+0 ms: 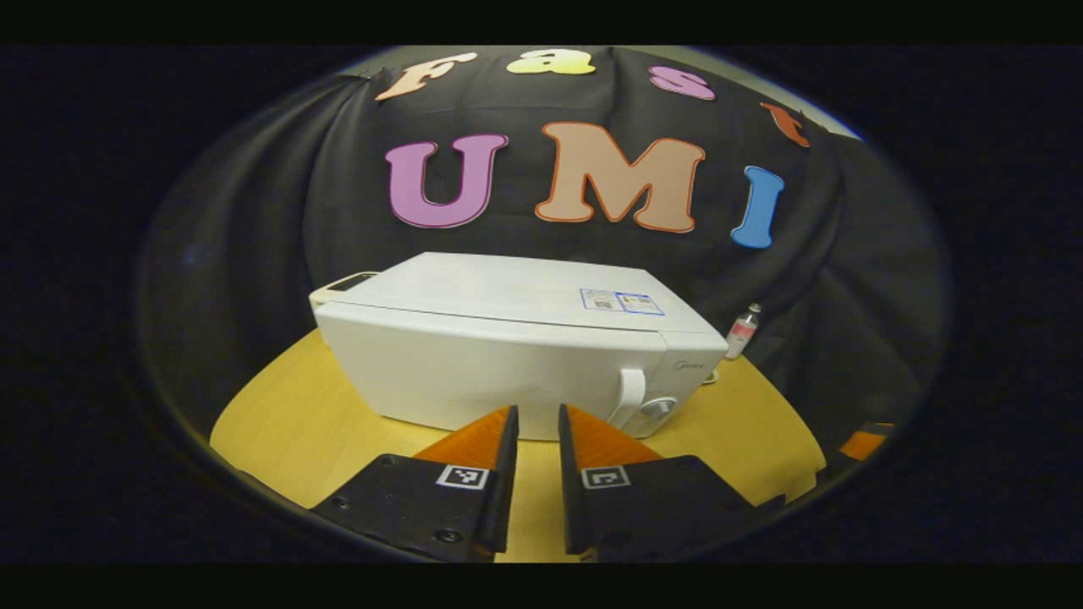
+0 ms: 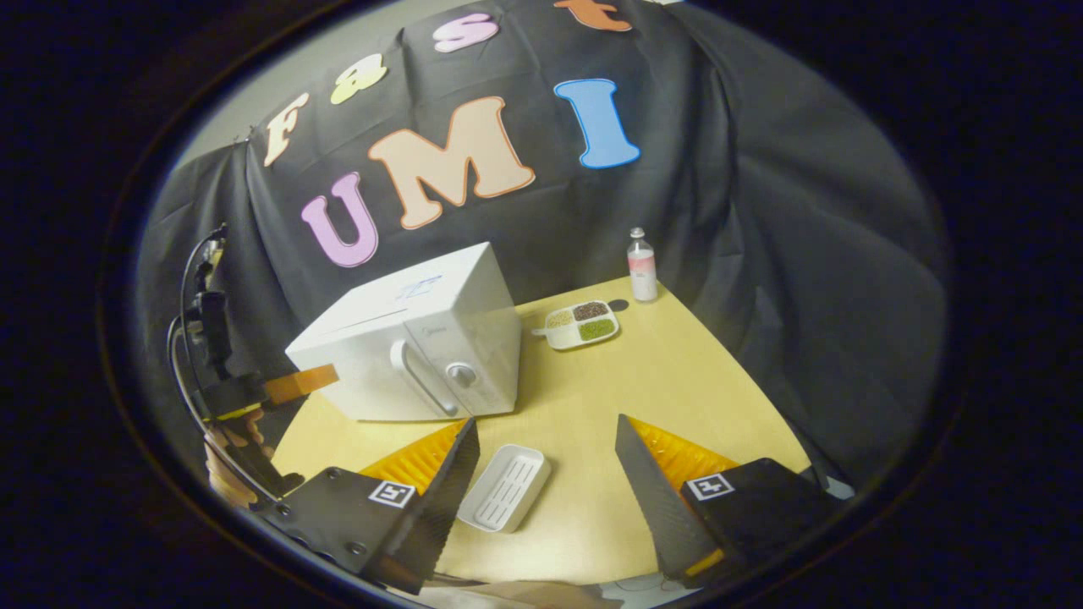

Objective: Open the microwave oven with the left hand, put the food in, and close the microwave oven.

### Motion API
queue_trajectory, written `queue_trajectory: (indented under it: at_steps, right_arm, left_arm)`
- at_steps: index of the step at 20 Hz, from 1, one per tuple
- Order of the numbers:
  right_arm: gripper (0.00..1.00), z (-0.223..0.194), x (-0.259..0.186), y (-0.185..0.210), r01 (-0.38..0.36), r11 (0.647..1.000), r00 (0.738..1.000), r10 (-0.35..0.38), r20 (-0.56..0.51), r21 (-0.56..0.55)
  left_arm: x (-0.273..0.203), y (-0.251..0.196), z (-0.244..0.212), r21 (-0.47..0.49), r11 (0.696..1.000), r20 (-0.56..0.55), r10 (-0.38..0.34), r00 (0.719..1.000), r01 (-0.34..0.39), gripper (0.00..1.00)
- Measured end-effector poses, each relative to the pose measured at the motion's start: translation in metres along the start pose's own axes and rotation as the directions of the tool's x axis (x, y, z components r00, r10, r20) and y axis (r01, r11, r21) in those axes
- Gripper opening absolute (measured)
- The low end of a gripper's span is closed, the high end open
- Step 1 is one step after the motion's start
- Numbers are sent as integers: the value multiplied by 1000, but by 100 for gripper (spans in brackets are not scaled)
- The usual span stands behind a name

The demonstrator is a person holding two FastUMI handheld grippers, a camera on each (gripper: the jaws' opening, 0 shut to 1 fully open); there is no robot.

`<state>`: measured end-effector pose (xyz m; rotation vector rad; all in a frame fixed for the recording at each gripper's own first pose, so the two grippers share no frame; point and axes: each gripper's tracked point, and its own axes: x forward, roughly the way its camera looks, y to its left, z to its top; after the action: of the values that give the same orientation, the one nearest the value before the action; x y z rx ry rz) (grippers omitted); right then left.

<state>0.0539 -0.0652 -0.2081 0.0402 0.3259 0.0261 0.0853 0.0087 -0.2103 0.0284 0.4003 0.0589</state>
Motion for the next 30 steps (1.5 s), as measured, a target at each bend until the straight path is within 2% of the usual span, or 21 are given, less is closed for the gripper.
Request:
queue_trajectory:
  at_steps: [1,2,4,5,6,8,9,10,12,13,14,15,16,17,18,19,20,28,29,30]
  right_arm:
    - [92,1,-2,0,-3,1000,1000,3,-1,-9]
    - [92,3,-3,2,-5,1000,1000,5,0,-17]
    - [92,11,-8,9,-15,1000,1000,16,10,-26]
    - [100,14,-10,11,-21,999,1000,21,16,-32]
    - [100,20,-12,13,-27,999,999,29,26,-44]
    - [100,32,-16,17,-34,996,998,38,47,-81]
    - [100,40,-19,20,-39,994,997,45,60,-105]
    - [100,50,-24,24,-43,991,996,53,76,-128]
    - [99,68,-31,31,-52,983,991,72,112,-175]
    - [92,79,-34,38,-59,980,987,86,137,-190]
    - [99,89,-36,43,-69,978,983,101,156,-197]
    - [99,97,-38,48,-80,977,978,116,175,-199]
    - [100,106,-40,51,-84,977,973,123,194,-199]
    - [100,113,-41,51,-84,977,970,126,208,-197]
    - [92,120,-44,51,-84,977,966,127,226,-194]
    - [100,126,-45,51,-85,978,964,129,234,-189]
    - [91,131,-48,51,-85,981,961,127,247,-176]
    - [91,155,-54,27,-37,988,955,79,286,-148]
    - [91,155,-55,26,-27,988,955,70,290,-150]
    - [91,155,-56,26,-18,988,954,62,293,-151]
  left_arm:
    - [-12,10,7,13,999,25,34,999,-34,32]
    - [-27,18,13,18,998,48,57,997,-58,26]
    - [-53,32,24,13,996,84,91,992,-93,29]
    - [-64,37,29,9,994,95,108,990,-109,30]
    - [-89,43,40,4,993,114,120,986,-121,35]
    - [-104,46,54,-13,991,149,132,980,-131,53]
    - [-110,46,63,-21,991,165,137,977,-136,58]
    - [-114,46,73,-30,990,187,141,972,-138,69]
    - [-121,40,94,-44,991,238,135,962,-128,72]
    - [-126,40,106,-49,990,271,144,952,-136,76]
    - [-129,41,113,-41,989,297,149,943,-144,96]
    - [-133,39,121,-23,988,316,153,936,-154,99]
    - [-133,35,126,1,988,331,148,932,-157,96]
    - [-132,32,128,10,988,340,144,929,-156,99]
    - [-132,27,131,17,989,350,131,928,-146,96]
    - [-127,18,133,24,992,353,109,929,-126,96]
    - [-123,13,131,23,994,343,97,934,-111,96]
    - [-92,-15,128,36,998,294,40,955,-53,97]
    - [-89,-17,128,39,998,292,31,956,-44,94]
    - [-86,-19,127,44,999,288,18,958,-32,97]
